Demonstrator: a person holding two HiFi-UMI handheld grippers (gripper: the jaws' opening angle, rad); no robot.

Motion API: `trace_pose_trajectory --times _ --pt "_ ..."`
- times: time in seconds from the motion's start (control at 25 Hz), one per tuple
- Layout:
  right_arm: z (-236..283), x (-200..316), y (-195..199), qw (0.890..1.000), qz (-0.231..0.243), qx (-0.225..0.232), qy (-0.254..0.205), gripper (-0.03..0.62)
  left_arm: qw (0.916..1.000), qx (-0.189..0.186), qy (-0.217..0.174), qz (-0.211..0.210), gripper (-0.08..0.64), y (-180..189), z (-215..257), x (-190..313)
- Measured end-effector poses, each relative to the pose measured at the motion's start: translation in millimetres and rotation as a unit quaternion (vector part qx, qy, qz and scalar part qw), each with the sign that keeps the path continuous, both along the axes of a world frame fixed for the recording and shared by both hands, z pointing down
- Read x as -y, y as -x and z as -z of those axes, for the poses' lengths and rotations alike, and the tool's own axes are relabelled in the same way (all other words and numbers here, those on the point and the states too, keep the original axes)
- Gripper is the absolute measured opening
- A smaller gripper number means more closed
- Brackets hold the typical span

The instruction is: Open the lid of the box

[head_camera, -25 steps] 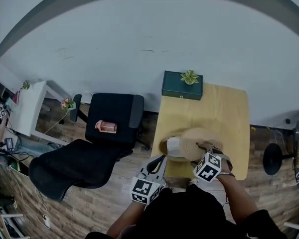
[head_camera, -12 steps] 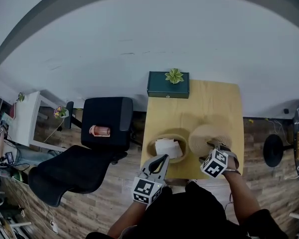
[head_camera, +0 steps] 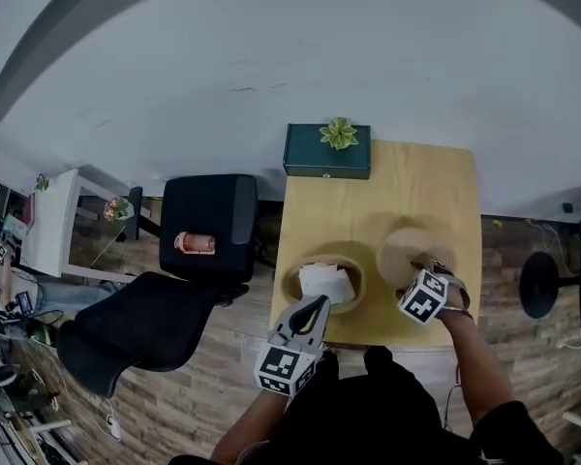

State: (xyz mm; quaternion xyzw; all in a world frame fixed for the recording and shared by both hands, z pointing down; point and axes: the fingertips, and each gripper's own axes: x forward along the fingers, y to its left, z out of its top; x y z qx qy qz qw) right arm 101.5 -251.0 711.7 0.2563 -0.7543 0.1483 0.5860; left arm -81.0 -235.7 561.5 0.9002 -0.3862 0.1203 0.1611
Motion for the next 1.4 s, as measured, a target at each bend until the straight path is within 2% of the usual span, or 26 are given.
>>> trace_pose_trajectory --times 0.4,0.8,0.96,1.12,1.4 --pt "-37.1 18.3 10.5 0.999 0.037 0.01 0.03 0.348 0.9994 0.004 0.006 0.033 0.018 1.8 0.7 11.4" --pt "-50.8 25.5 11.2 0.997 0.038 0.034 0.055 0.351 0.9993 0.011 0.012 0.035 0.018 -3.3 -6.2 10.7" --pt "-36.9 31.3 11.1 0.999 0.036 0.036 0.014 0.378 0.9996 0.006 0.006 0.027 0.018 -10.2 -0.5 11.0" --pt "1.5 42.0 18.6 0.997 0.009 0.068 -0.044 0.397 0.9997 -0.006 0.0 0.025 0.018 -11.4 8.7 14.0" --pt "105.4 54.6 41.9 0.974 -0.037 0.151 -0.167 0.346 0.9994 -0.013 -0.023 0.02 0.018 -10.8 27.7 15.4"
